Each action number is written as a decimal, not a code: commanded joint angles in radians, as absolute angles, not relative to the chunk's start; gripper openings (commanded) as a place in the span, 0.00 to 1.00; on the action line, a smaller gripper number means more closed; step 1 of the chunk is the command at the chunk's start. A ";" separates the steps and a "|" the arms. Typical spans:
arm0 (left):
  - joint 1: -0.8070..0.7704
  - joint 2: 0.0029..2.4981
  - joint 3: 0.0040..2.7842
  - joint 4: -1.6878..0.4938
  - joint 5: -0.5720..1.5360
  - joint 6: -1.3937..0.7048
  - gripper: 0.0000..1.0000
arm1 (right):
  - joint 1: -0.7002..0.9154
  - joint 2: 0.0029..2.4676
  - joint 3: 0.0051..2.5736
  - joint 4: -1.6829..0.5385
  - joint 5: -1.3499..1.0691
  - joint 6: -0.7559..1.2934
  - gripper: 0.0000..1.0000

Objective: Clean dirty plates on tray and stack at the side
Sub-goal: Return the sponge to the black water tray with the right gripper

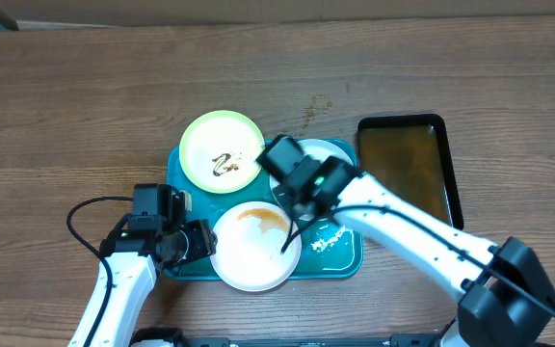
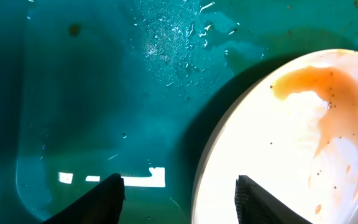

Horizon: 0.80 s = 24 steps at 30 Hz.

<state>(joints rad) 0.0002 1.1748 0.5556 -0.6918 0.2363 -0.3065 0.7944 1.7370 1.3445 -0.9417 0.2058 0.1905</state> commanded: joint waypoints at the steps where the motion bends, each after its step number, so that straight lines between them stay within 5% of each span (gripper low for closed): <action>1: -0.001 1.178 0.545 -0.699 0.253 -0.295 0.58 | 0.699 1.717 1.343 -0.997 0.169 0.270 0.04; 24: -0.043 1.178 0.545 -0.700 0.291 -0.263 0.50 | 0.078 1.717 1.343 -1.154 -0.102 0.167 0.04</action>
<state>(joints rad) -0.0193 1.1748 0.5556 -0.6991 0.2718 -0.3031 0.1097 1.7370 1.3441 -1.1637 -0.0227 0.2081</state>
